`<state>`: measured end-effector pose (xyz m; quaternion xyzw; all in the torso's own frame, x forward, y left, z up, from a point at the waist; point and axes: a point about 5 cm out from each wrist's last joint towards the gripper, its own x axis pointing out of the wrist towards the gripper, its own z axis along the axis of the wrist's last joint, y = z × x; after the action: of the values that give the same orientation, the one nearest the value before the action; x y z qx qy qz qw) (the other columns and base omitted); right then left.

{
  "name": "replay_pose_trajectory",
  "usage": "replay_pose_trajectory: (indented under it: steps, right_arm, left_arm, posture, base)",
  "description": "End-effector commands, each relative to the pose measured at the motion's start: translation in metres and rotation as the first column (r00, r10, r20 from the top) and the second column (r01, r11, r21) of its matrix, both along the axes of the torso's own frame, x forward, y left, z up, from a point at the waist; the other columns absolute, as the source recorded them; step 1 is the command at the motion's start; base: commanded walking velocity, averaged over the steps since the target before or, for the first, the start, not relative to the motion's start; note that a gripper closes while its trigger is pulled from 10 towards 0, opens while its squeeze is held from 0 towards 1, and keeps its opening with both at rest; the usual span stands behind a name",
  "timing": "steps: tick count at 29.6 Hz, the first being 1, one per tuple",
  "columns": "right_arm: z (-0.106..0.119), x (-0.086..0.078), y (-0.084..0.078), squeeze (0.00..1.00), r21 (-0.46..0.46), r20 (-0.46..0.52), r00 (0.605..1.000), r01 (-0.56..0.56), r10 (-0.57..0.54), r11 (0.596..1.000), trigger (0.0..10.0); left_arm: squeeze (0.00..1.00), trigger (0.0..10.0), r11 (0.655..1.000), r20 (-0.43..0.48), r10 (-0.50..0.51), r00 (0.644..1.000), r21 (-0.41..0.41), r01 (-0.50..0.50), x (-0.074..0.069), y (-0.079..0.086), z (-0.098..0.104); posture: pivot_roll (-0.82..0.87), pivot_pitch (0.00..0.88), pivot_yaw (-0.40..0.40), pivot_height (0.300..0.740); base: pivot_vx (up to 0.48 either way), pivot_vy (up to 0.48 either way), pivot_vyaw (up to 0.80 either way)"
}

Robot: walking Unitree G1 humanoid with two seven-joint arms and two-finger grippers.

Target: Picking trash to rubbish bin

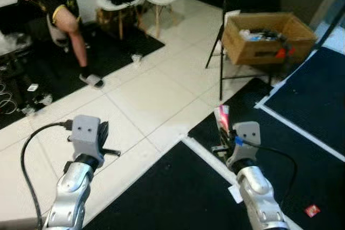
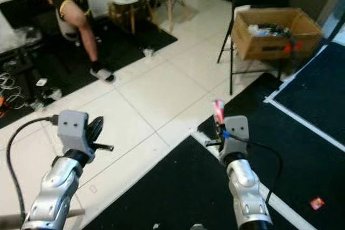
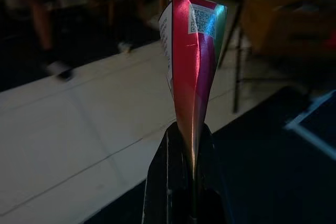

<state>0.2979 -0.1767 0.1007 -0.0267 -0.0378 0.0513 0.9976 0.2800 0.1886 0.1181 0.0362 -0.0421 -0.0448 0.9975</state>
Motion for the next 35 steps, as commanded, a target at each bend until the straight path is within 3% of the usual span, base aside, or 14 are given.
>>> replay_pose_trajectory:
  steps: [1, 8, 11, 14, 18, 25, 29, 35]
  right_arm:
    - [-0.009, -0.005, 0.003, 0.00, 0.011, -0.032, 0.999, -0.003, 0.004, 1.000, 10.0]
    - [-0.008, -0.003, 0.003, 0.00, 0.008, -0.028, 1.000, -0.009, 0.009, 1.000, 10.0]
    - [-0.006, 0.001, 0.003, 0.00, 0.003, -0.030, 0.999, -0.027, 0.028, 1.000, 10.0]
    - [-0.005, 0.002, 0.003, 0.00, -0.002, -0.030, 0.999, -0.038, 0.038, 0.999, 10.0]
    - [-0.003, 0.004, 0.003, 0.00, -0.005, -0.027, 0.999, -0.040, 0.040, 0.999, 10.0]
    - [-0.003, 0.005, -0.002, 0.00, 0.000, -0.031, 0.999, -0.028, 0.028, 1.000, 10.0]
    - [-0.004, 0.005, -0.003, 0.00, 0.003, -0.035, 0.999, -0.029, 0.029, 1.000, 10.0]
    - [-0.004, 0.004, -0.003, 0.00, 0.007, -0.040, 0.999, -0.031, 0.031, 0.999, 10.0]
  left_arm:
    - [0.00, 10.0, 1.000, -0.028, 0.020, 0.999, 0.002, -0.020, -0.003, 0.004, -0.007]
    - [0.00, 10.0, 1.000, -0.016, 0.009, 1.000, 0.029, -0.008, 0.003, 0.005, -0.007]
    - [0.00, 10.0, 0.991, -0.038, -0.110, 0.993, 0.069, 0.112, 0.011, 0.004, -0.010]
    - [0.00, 10.0, 0.988, -0.050, -0.140, 0.989, 0.060, 0.143, 0.011, 0.004, -0.010]
    - [0.00, 10.0, 0.973, -0.061, -0.196, 0.979, 0.111, 0.202, 0.007, 0.007, -0.010]
    - [0.00, 10.0, 0.996, -0.034, -0.062, 0.997, 0.068, 0.064, 0.002, 0.009, -0.012]
    - [0.00, 10.0, 0.999, -0.045, 0.025, 0.999, -0.034, -0.026, 0.000, 0.006, -0.011]
    - [0.00, 10.0, 1.000, -0.076, 0.005, 0.997, -0.016, -0.006, -0.006, 0.002, -0.018]
  posture:
    - [0.05, 0.121, 0.052, 0.740]
    - [0.05, 0.126, 0.021, 0.740]
    - [0.05, 0.131, 0.007, 0.740]
    - [0.05, 0.129, 0.003, 0.740]
    - [0.04, 0.129, 0.002, 0.740]
    - [0.04, 0.134, -0.011, 0.740]
    - [0.04, 0.133, -0.021, 0.740]
    - [0.03, 0.140, -0.016, 0.740]
  base:
    - [0.000, 0.000, -0.60]
    - [0.000, 0.000, -0.60]
    - [0.000, 0.000, -0.60]
    - [0.000, 0.000, -0.60]
    - [0.000, 0.000, -0.60]
    - [0.000, 0.000, -0.60]
    - [0.000, 0.000, -0.60]
    - [0.000, 0.000, -0.60]
